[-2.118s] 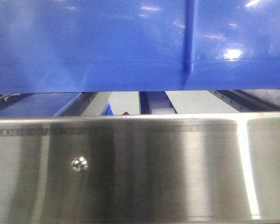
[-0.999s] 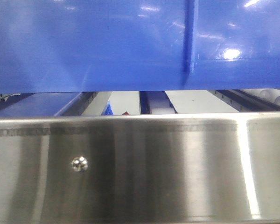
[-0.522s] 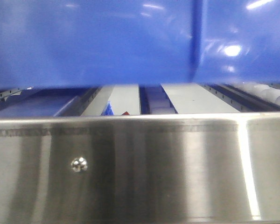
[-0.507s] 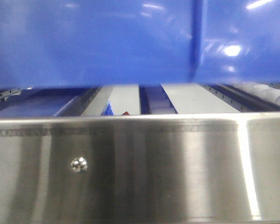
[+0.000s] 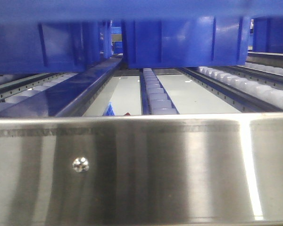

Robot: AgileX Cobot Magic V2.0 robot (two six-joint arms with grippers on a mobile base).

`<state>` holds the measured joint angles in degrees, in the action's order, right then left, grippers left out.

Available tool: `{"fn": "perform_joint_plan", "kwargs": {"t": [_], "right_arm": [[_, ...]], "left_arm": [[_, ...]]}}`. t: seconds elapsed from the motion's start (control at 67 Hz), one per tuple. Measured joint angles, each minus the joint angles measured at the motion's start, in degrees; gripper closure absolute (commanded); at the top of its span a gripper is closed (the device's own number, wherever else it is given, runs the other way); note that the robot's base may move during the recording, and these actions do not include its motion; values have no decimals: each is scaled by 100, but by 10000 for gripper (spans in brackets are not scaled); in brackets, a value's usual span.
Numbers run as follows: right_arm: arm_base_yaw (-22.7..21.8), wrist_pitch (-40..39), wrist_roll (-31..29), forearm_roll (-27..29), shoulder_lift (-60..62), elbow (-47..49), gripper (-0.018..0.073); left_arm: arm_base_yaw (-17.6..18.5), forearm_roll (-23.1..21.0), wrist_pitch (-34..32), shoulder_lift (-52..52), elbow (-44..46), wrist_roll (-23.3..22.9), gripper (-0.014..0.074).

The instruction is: Move blue bin to conveyor side

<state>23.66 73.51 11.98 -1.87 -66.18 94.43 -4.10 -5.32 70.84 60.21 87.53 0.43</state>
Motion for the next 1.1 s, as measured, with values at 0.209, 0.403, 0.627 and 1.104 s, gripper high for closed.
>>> {"fn": "perform_joint_plan", "kwargs": {"t": [0.209,0.403,0.627,1.104], "right_arm": [[0,192,10,-333,383,0,639],[0,204,-1,-633,504,-72,639],[0,193,-1,-642,439,-327,639],[0,171,-1,-646,360,-352,639]], "left_arm": [[413,-61,0,-51,0,-43,615],[995,332,-134,-3,0,-338,615],[1334,838,-72,136,0,-556,615],[1385,1099,-35,251,0,-747,615]]}}
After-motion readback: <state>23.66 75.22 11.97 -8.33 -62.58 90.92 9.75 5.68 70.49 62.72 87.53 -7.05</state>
